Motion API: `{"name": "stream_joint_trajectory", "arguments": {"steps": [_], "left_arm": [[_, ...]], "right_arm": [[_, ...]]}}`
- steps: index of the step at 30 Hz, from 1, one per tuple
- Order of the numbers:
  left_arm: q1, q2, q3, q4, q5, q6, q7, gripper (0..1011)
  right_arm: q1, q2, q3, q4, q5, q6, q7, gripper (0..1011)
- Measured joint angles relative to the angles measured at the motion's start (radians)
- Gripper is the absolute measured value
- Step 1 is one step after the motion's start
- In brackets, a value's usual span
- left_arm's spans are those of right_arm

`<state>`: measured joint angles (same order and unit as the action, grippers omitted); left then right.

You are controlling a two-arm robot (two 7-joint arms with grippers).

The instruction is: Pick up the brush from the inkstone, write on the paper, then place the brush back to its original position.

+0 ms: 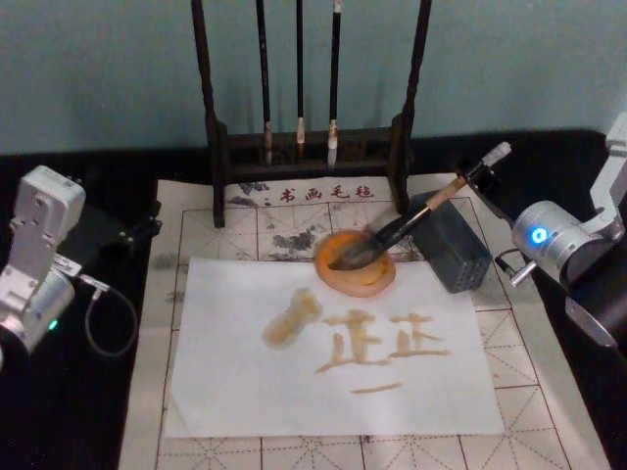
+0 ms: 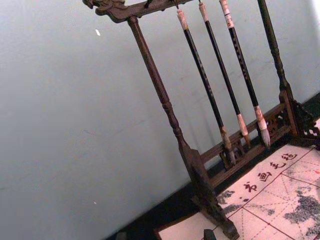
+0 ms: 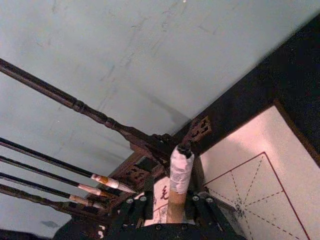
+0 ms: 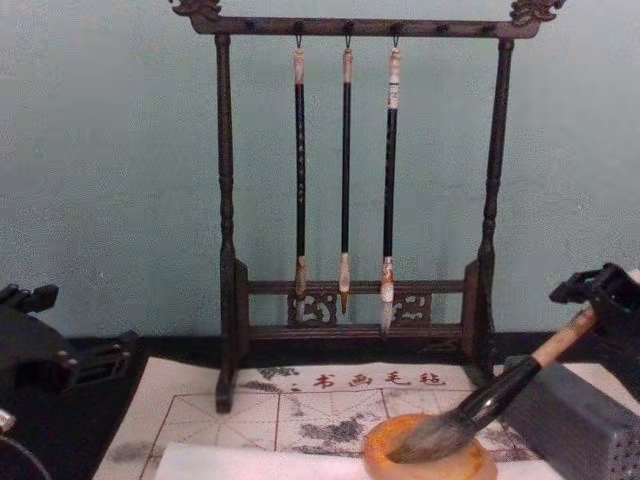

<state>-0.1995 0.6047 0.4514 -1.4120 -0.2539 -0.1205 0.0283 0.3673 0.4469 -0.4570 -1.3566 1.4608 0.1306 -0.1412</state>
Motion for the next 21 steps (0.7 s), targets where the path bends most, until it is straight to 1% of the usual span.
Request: {"name": "stream_joint_trajectory", "arguments": {"steps": [1, 3, 4, 5, 8, 9, 12, 13, 15, 16, 18, 19, 21], "left_arm": [[0.0, 0.0, 0.0, 0.0, 0.0, 0.0, 0.0, 1001], [0.0, 0.0, 0.0, 0.0, 0.0, 0.0, 0.0, 1001], [0.0, 0.0, 0.0, 0.0, 0.0, 0.0, 0.0, 1001], [0.0, 0.0, 0.0, 0.0, 0.0, 0.0, 0.0, 1001], [0.0, 0.0, 0.0, 0.0, 0.0, 0.0, 0.0, 1001], [0.0, 0.0, 0.0, 0.0, 0.0, 0.0, 0.0, 1001], [0.0, 0.0, 0.0, 0.0, 0.0, 0.0, 0.0, 1001], [0.0, 0.0, 0.0, 0.0, 0.0, 0.0, 0.0, 1001], [0.0, 0.0, 0.0, 0.0, 0.0, 0.0, 0.0, 1001], [0.0, 0.0, 0.0, 0.0, 0.0, 0.0, 0.0, 1001], [0.0, 0.0, 0.0, 0.0, 0.0, 0.0, 0.0, 1001], [0.0, 0.0, 0.0, 0.0, 0.0, 0.0, 0.0, 1001], [0.0, 0.0, 0.0, 0.0, 0.0, 0.0, 0.0, 1001]], "right_arm": [[0.0, 0.0, 0.0, 0.0, 0.0, 0.0, 0.0, 362], [0.0, 0.0, 0.0, 0.0, 0.0, 0.0, 0.0, 439], [0.0, 0.0, 0.0, 0.0, 0.0, 0.0, 0.0, 450], [0.0, 0.0, 0.0, 0.0, 0.0, 0.001, 0.0, 499], [0.0, 0.0, 0.0, 0.0, 0.0, 0.001, 0.001, 577], [0.0, 0.0, 0.0, 0.0, 0.0, 0.001, 0.001, 637], [0.0, 0.0, 0.0, 0.0, 0.0, 0.001, 0.001, 696], [0.0, 0.0, 0.0, 0.0, 0.0, 0.001, 0.001, 754], [0.0, 0.0, 0.0, 0.0, 0.0, 0.001, 0.001, 785], [0.0, 0.0, 0.0, 0.0, 0.0, 0.001, 0.001, 848], [0.0, 0.0, 0.0, 0.0, 0.0, 0.001, 0.001, 883], [0.0, 0.0, 0.0, 0.0, 0.0, 0.001, 0.001, 934], [0.0, 0.0, 0.0, 0.0, 0.0, 0.001, 0.001, 979]]}}
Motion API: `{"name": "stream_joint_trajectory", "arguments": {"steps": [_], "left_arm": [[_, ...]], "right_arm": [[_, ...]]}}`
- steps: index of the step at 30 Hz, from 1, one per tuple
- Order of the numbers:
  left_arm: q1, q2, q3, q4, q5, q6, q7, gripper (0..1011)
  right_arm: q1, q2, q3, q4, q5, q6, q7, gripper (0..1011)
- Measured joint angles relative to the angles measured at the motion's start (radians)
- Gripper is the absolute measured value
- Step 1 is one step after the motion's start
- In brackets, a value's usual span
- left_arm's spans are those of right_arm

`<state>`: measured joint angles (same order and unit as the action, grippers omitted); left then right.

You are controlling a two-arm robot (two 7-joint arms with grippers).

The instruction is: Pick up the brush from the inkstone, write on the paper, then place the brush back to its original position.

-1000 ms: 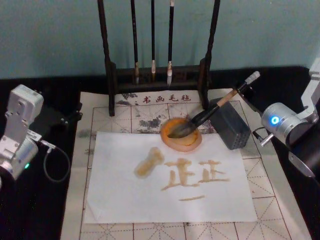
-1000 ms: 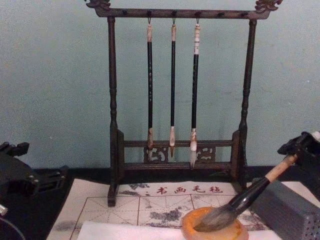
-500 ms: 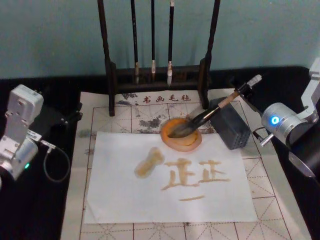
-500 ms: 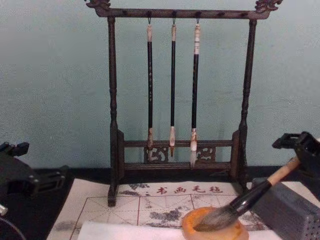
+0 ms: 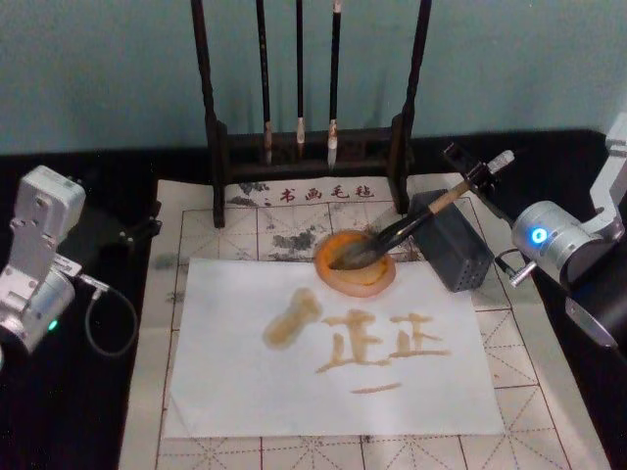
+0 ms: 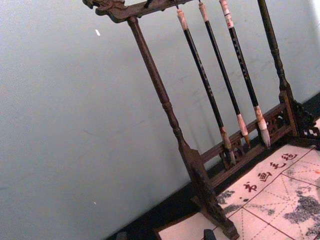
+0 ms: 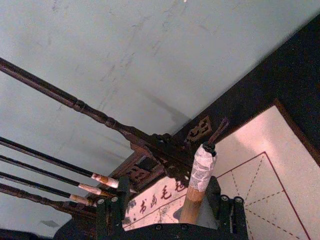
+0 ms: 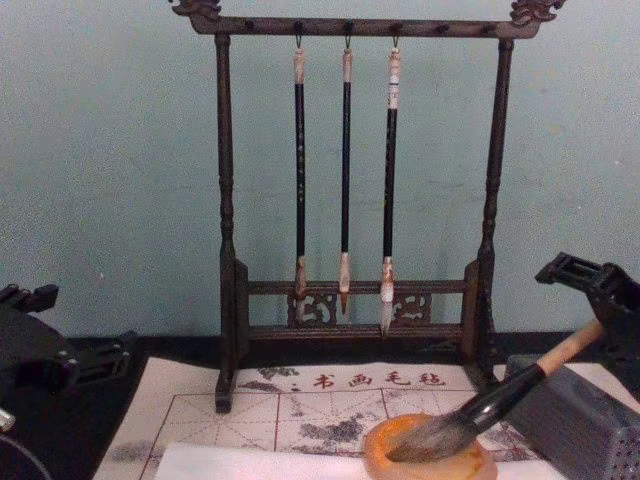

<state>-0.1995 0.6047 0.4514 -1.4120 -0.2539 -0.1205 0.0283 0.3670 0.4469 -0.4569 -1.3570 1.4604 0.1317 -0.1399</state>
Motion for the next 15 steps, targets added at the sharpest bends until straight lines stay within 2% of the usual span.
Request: {"name": "stream_joint_trajectory", "arguments": {"steps": [2, 15], "left_arm": [[0.0, 0.0, 0.0, 0.0, 0.0, 0.0, 0.0, 1001], [0.0, 0.0, 0.0, 0.0, 0.0, 0.0, 0.0, 1001]], "right_arm": [[0.0, 0.0, 0.0, 0.0, 0.0, 0.0, 0.0, 1003], [-0.005, 0.005, 0.0, -0.004, 0.0, -0.002, 0.007, 1002]]}}
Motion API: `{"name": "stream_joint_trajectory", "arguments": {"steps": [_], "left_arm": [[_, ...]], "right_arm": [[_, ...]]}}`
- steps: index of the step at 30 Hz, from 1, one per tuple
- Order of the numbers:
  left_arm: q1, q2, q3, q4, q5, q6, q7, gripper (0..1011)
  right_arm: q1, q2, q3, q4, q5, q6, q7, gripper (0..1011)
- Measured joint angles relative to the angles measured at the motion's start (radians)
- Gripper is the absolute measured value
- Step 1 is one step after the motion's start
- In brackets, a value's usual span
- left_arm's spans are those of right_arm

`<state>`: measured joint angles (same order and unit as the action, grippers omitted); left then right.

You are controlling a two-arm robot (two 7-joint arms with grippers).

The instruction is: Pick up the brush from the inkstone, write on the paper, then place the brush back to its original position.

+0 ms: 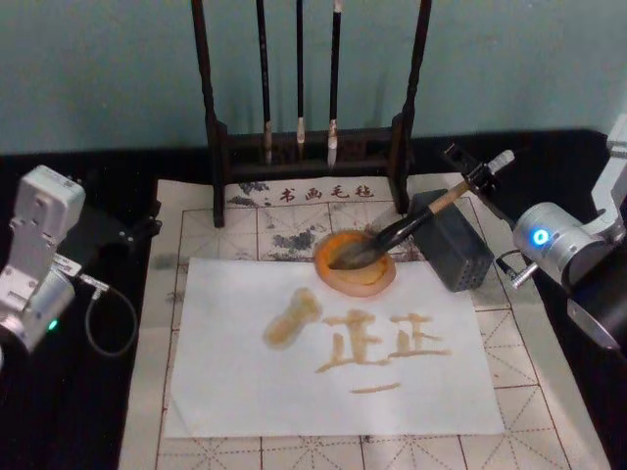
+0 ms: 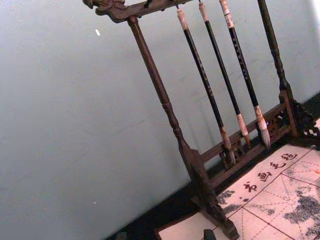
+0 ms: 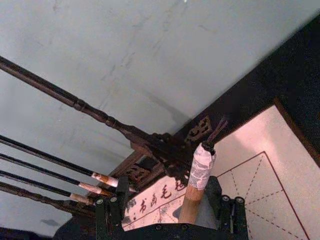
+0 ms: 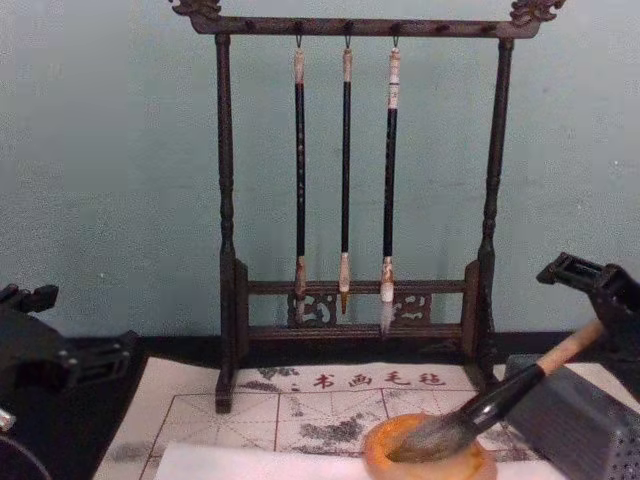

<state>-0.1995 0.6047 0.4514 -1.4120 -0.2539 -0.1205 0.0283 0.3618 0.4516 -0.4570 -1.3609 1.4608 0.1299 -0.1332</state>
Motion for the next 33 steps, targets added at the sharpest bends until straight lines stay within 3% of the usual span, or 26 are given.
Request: {"name": "stream_joint_trajectory", "arguments": {"steps": [9, 22, 28, 33], "left_arm": [[0.0, 0.0, 0.0, 0.0, 0.0, 0.0, 0.0, 1001], [0.0, 0.0, 0.0, 0.0, 0.0, 0.0, 0.0, 1001], [0.0, 0.0, 0.0, 0.0, 0.0, 0.0, 0.0, 1001], [0.0, 0.0, 0.0, 0.0, 0.0, 0.0, 0.0, 1001]], "right_arm": [[-0.036, 0.031, 0.007, -0.048, 0.013, -0.005, 0.002, 1002], [-0.155, 0.121, 0.024, -0.169, 0.004, -0.055, 0.024, 1002], [-0.205, 0.152, 0.023, -0.216, -0.08, -0.099, 0.046, 1002], [-0.229, 0.181, 0.006, -0.24, -0.184, -0.135, 0.071, 1002]]}}
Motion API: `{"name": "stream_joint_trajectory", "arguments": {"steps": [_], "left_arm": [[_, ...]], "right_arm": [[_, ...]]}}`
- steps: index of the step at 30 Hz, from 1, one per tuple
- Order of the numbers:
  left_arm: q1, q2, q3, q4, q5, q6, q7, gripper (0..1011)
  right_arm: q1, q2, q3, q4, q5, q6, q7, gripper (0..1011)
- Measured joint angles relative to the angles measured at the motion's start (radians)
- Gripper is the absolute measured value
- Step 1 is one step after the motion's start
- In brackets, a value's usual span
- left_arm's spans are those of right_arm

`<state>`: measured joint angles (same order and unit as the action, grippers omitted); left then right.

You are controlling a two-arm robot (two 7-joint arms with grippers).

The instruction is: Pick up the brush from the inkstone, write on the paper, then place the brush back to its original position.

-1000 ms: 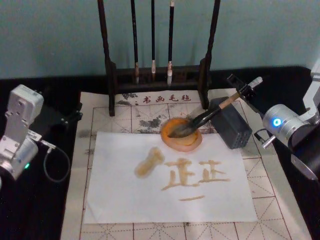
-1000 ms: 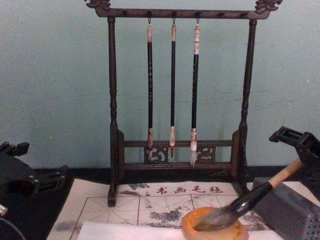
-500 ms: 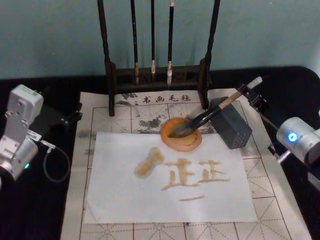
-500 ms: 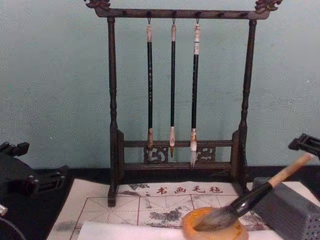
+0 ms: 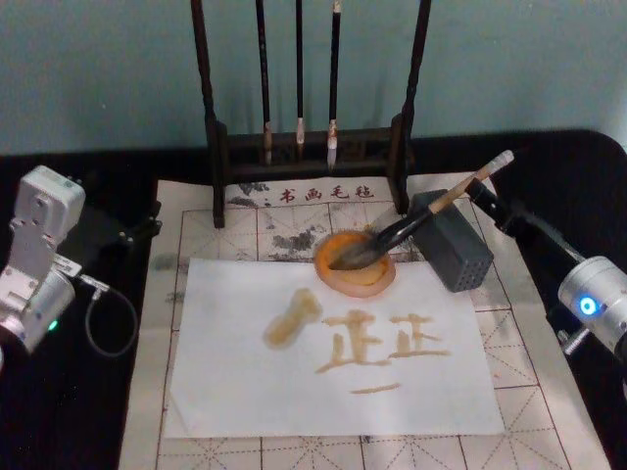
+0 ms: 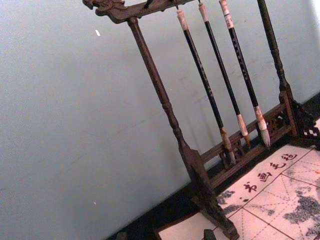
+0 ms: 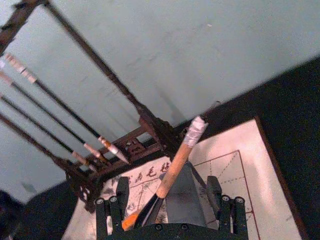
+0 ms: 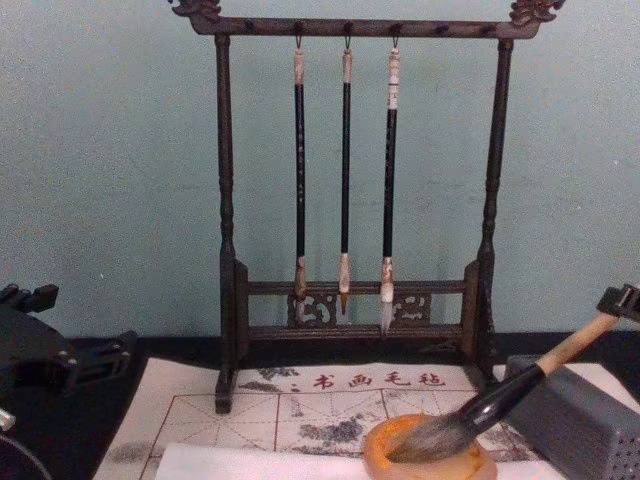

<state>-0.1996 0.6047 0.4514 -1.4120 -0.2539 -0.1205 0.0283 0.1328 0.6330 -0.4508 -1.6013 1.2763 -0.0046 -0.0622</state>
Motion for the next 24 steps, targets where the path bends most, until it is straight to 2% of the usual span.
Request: {"name": "stream_joint_trajectory", "arguments": {"steps": [1, 2, 5, 8, 9, 12, 18, 24], "left_arm": [[0.0, 0.0, 0.0, 0.0, 0.0, 0.0, 0.0, 1001], [0.0, 0.0, 0.0, 0.0, 0.0, 0.0, 0.0, 1001], [0.0, 0.0, 0.0, 0.0, 0.0, 0.0, 0.0, 1001], [0.0, 0.0, 0.0, 0.0, 0.0, 0.0, 0.0, 1001], [0.0, 0.0, 0.0, 0.0, 0.0, 0.0, 0.0, 1001], [0.0, 0.0, 0.0, 0.0, 0.0, 0.0, 0.0, 1001], [0.0, 0.0, 0.0, 0.0, 0.0, 0.0, 0.0, 1001], [0.0, 0.0, 0.0, 0.0, 0.0, 0.0, 0.0, 1001]], "right_arm": [[-0.002, 0.004, -0.003, -0.002, -0.013, -0.004, 0.004, 1002], [-0.005, 0.016, -0.012, -0.007, -0.054, -0.014, 0.016, 1002], [-0.008, 0.034, -0.027, -0.014, -0.112, -0.025, 0.031, 1002], [-0.009, 0.065, -0.052, -0.021, -0.206, -0.043, 0.064, 1002], [-0.009, 0.065, -0.052, -0.021, -0.206, -0.043, 0.064, 1002], [-0.009, 0.092, -0.075, -0.025, -0.286, -0.052, 0.091, 1002], [-0.001, 0.118, -0.102, -0.024, -0.384, -0.055, 0.12, 1002], [0.009, 0.122, -0.125, -0.011, -0.466, -0.054, 0.13, 1002]]}}
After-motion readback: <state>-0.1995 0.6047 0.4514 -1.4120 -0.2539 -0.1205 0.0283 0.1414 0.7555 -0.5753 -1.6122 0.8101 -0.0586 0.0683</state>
